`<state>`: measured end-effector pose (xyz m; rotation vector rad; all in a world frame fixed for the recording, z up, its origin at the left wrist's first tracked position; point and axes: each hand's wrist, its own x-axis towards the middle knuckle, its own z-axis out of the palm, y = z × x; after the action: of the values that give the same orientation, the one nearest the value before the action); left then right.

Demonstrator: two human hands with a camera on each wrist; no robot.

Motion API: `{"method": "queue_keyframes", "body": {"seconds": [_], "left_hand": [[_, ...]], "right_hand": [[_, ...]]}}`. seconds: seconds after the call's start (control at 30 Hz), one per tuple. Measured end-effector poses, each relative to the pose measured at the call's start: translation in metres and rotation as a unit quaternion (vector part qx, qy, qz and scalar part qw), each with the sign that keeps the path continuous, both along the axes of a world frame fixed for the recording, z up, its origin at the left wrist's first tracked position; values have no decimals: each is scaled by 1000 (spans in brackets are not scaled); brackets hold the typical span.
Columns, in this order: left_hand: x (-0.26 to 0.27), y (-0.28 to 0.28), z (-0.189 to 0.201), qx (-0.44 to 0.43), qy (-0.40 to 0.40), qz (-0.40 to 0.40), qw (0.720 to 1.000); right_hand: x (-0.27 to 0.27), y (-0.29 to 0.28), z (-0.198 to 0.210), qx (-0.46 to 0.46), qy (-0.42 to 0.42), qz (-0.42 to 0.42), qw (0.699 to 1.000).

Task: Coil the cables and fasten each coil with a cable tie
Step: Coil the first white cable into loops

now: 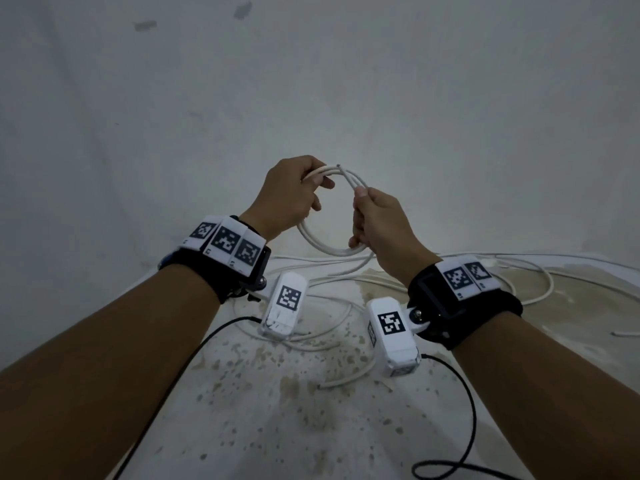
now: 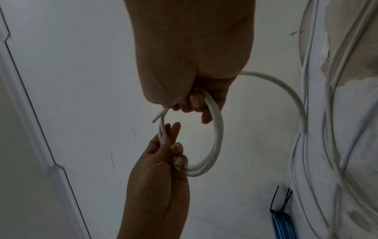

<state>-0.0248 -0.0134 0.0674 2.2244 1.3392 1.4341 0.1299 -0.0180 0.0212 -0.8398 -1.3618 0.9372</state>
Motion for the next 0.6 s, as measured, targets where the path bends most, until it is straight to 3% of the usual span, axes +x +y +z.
{"method": "queue_keyframes", "body": {"seconds": [0.23,0.47,0.6], "left_hand": [[5,-2,2,-27,11,-8,1000],[4,-4,7,-100,30,-71,992],[6,-2,4,-30,65,-50,996]], "right_hand": [[-3,5,-7,-13,-27,-30,999],[0,8,-12,-4,-59,-48,997],[-3,8,-12,7,-72,-57,996]]}}
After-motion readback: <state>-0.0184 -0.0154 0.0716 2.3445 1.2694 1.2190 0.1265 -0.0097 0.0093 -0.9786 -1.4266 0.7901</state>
